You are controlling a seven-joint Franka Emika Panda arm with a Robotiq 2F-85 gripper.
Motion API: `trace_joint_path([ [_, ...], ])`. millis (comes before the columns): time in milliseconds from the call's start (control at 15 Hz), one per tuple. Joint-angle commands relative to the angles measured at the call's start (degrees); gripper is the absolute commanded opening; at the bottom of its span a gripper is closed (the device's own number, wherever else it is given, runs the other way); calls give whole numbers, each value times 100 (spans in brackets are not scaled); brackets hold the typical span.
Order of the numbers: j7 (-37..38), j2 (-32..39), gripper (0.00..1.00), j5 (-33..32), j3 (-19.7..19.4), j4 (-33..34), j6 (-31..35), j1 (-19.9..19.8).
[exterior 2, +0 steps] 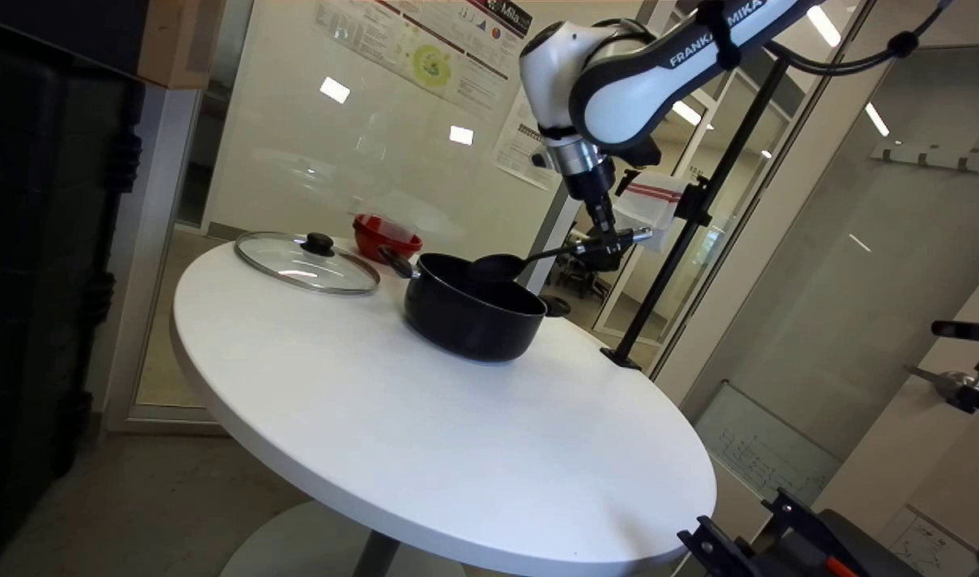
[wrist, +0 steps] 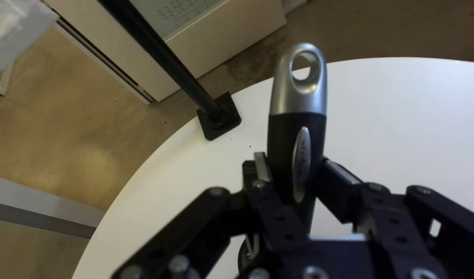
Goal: Use the spoon to mix the contents of the pot then put it back on the table
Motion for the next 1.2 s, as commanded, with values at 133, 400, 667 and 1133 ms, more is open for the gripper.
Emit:
trace_joint_path([
  [133,364,497,8,-1431,47,5,-576,481],
  [400,353,668,8,-2302,201,-44,-1119,842],
  [667,402,933,8,-3270,284,-158,-1552,1103],
  [1133,801,1693,8,-5308,97,-427,-2028,1159],
])
